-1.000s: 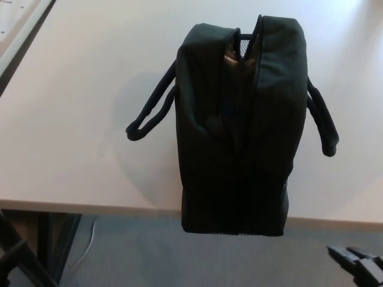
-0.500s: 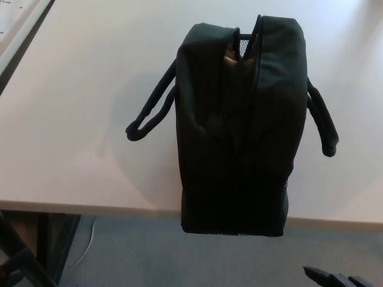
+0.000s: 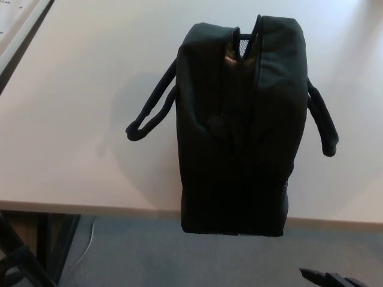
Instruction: A lunch bag is kept on the middle of the desk and the robot uses both its hands to grab the opening of the bag from the left and right and moves its hands away from each other to spread the bag open
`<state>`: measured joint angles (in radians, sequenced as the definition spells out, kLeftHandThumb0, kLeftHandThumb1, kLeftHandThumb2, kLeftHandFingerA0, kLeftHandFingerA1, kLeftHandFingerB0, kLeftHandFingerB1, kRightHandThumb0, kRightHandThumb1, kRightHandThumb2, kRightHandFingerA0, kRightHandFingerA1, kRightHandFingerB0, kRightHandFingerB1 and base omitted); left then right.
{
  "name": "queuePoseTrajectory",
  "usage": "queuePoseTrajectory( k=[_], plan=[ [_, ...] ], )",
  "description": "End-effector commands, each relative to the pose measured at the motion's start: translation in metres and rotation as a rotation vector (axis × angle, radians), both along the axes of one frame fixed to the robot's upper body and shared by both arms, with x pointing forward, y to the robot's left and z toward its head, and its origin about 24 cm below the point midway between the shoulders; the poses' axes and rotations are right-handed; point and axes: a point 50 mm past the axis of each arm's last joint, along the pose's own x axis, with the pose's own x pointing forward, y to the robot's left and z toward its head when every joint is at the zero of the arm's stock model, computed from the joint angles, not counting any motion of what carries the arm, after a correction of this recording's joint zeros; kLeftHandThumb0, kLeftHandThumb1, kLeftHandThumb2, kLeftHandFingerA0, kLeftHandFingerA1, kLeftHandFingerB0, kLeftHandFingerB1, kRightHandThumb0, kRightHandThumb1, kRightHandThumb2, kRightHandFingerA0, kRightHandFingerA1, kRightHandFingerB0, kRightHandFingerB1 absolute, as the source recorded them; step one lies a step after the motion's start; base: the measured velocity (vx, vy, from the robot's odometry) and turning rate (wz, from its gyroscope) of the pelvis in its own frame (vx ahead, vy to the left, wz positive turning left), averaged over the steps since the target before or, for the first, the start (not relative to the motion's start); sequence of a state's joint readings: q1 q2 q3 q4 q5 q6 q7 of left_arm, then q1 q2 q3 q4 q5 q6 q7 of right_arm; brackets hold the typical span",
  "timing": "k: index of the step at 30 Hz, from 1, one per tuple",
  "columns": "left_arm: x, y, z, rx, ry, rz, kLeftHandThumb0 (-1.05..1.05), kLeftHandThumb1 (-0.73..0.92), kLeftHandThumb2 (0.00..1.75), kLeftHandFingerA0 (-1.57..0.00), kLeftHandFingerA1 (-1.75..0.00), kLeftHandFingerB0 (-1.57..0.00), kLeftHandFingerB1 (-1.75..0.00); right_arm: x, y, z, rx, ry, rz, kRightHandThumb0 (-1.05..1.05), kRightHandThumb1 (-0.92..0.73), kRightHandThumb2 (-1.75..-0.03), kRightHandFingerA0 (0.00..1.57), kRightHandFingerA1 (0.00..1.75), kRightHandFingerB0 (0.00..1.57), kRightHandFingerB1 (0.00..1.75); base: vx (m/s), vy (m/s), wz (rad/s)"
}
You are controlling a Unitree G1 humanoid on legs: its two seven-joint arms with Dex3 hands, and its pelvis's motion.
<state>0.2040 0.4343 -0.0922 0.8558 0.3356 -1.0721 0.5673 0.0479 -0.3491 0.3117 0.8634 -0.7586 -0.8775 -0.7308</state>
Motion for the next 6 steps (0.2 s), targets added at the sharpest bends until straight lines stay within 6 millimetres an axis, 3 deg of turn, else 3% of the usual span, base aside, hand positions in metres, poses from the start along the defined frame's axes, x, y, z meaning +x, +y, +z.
queuePoseTrajectory(
  k=[1, 6],
  plan=[
    [-0.0013, 0.0026, 0.0012, -0.013, 0.014, -0.014, -0.19, 0.48, 0.94, -0.44, -0.62, -0.12, -0.48, -0.0013, -0.0042, -0.0019, -0.02, 0.04, -0.018, -0.3, -0.7, -0.62, 0.49, 0.41, 0.35, 0.36, 0.0, 0.0, 0.0],
    [-0.0007, 0.0021, 0.001, -0.019, 0.021, -0.012, -0.2, 0.48, 0.94, -0.44, -0.62, -0.12, -0.48, -0.0012, -0.0038, -0.0013, -0.013, 0.042, -0.019, -0.29, -0.7, -0.61, 0.49, 0.42, 0.35, 0.36, 0.0, 0.0, 0.0]
  ],
)
